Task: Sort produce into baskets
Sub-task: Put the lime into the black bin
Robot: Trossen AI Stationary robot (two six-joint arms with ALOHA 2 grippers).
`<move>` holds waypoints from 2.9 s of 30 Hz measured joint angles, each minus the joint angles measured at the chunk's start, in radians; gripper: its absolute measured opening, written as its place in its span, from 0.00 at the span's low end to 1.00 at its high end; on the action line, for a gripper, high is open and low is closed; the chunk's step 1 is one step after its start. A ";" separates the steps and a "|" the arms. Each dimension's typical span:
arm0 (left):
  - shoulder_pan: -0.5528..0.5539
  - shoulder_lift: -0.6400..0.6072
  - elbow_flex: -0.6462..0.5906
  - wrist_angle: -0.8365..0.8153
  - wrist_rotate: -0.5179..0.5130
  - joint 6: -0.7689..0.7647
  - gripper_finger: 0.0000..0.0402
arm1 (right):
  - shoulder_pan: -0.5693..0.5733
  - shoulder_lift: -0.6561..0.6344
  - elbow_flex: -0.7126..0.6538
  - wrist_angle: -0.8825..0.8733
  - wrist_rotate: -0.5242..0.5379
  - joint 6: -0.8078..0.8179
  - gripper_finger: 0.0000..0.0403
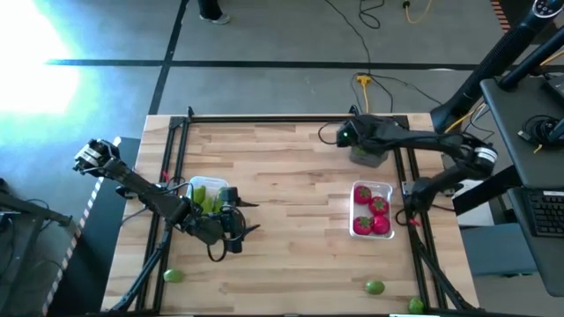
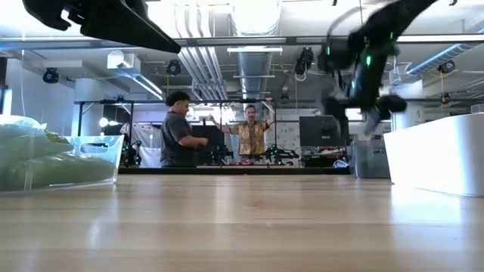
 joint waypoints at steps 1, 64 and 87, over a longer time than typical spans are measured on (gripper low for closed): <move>0.000 0.000 0.000 0.000 0.000 0.000 0.67 | 0.037 -0.020 0.019 -0.019 0.009 -0.008 0.74; 0.003 0.000 -0.002 0.063 0.108 -0.024 0.67 | 1.387 0.527 0.523 -0.439 -0.812 0.134 0.71; 0.003 0.000 -0.002 0.064 0.108 -0.024 0.67 | 1.380 0.526 0.473 -0.356 -0.842 0.085 0.44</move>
